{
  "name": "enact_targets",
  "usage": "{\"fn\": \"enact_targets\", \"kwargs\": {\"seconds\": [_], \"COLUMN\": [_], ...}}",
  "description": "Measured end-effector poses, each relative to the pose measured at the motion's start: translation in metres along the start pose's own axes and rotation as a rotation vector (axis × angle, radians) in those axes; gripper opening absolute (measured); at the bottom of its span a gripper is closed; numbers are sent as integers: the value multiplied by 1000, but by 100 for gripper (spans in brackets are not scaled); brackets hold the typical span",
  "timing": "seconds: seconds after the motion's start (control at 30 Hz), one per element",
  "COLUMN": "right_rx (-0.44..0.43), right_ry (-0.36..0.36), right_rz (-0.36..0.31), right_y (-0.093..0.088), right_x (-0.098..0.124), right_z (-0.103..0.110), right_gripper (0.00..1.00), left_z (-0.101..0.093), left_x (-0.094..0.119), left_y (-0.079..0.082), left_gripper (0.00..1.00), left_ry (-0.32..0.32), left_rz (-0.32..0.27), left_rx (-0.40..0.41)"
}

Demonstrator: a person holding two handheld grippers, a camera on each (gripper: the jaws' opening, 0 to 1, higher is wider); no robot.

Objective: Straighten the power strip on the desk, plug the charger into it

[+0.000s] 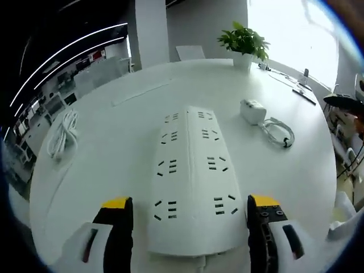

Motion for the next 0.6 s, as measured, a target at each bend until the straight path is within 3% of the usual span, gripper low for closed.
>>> {"fn": "enact_targets", "kwargs": {"seconds": [0.17, 0.4, 0.5, 0.6], "right_rx": [1, 11, -20, 35], "right_ry": [12, 33, 99, 137], "right_rz": [-7, 6, -11, 5], "right_y": [1, 3, 10, 17], "right_x": [-1, -9, -13, -18], "right_z": [0, 0, 7, 11], "right_gripper": [93, 93, 93, 90], "left_z": [1, 3, 3, 7], "left_x": [-3, -4, -4, -6], "left_y": [-1, 1, 2, 3], "left_gripper": [75, 74, 74, 74], "left_ry": [-5, -16, -20, -22], "left_rz": [31, 59, 61, 59], "left_rx": [44, 28, 25, 22]}}
Point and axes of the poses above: the point that each gripper's makers call its tool centre point, and the gripper's own axes: x roughly backward along the fingers, z roughly to its left, y roughly out of its top, the point moved 4 cm from there along x, roughly backward along the fingers, and after that the axes turned 5 degrees about x, right-handed, at the moved point
